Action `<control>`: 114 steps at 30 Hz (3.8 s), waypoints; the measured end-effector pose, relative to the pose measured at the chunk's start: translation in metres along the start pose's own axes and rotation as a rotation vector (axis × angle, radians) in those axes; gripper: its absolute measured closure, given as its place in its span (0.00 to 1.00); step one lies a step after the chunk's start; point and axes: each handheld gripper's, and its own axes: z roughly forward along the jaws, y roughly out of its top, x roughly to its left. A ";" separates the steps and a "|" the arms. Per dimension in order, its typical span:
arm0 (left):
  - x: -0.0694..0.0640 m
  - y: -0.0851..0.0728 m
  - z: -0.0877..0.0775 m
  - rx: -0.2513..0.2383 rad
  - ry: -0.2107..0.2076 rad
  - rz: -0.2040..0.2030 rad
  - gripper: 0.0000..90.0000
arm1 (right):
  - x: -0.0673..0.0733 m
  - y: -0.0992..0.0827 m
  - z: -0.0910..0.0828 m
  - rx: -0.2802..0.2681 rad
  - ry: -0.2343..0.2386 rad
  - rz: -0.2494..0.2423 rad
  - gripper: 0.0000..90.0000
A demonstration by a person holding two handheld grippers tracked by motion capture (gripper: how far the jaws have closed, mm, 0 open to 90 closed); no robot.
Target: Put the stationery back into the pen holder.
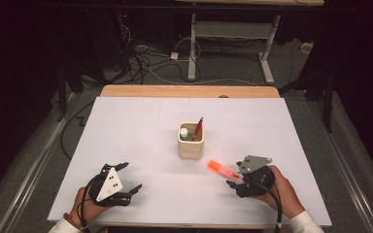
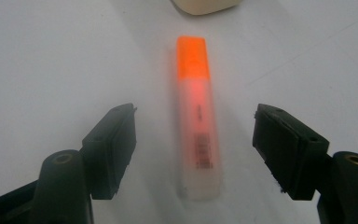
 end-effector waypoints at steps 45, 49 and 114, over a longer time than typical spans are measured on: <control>-0.003 -0.002 0.004 0.023 -0.023 0.011 0.20 | -0.032 0.070 0.081 0.345 0.211 -0.020 0.74; -0.003 -0.002 0.004 0.022 -0.021 0.011 0.20 | -0.032 0.069 0.074 0.285 0.188 -0.021 0.74; -0.004 -0.002 0.002 0.008 -0.009 0.002 0.20 | -0.035 0.069 -0.004 -0.586 -0.043 0.122 0.74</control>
